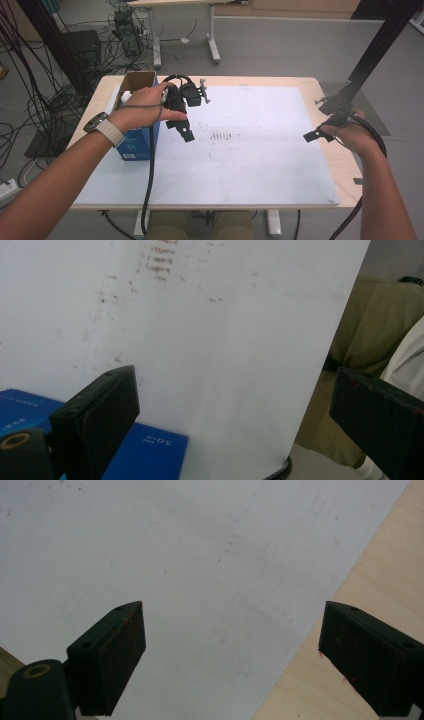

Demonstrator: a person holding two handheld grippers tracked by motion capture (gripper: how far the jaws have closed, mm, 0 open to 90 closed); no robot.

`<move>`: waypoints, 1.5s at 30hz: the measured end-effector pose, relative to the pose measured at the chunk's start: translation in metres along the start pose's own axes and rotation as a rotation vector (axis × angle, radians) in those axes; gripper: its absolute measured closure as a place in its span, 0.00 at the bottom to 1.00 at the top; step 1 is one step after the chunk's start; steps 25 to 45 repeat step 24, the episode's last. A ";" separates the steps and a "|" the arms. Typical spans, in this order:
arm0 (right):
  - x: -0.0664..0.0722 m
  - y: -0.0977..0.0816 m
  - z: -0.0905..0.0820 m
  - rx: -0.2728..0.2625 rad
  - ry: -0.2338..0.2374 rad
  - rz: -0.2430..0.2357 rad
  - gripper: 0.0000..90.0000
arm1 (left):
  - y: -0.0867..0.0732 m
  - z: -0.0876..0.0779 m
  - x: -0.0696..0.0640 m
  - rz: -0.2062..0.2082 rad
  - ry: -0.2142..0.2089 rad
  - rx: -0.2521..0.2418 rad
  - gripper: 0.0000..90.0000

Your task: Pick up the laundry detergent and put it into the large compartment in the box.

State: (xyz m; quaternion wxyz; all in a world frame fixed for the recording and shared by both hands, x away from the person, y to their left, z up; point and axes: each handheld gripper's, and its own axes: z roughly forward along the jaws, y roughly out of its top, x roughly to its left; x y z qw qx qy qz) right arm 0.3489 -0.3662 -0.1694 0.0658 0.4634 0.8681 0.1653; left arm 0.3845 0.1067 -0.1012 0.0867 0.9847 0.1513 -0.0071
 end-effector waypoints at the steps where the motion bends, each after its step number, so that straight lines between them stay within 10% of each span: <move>1: 0.000 -0.001 0.000 -0.002 0.001 0.000 0.13 | 0.000 0.000 0.000 -0.001 0.001 0.001 0.07; 45: -0.001 -0.008 0.000 -0.013 -0.002 0.007 0.12 | -0.001 0.001 0.000 -0.017 -0.002 -0.002 0.07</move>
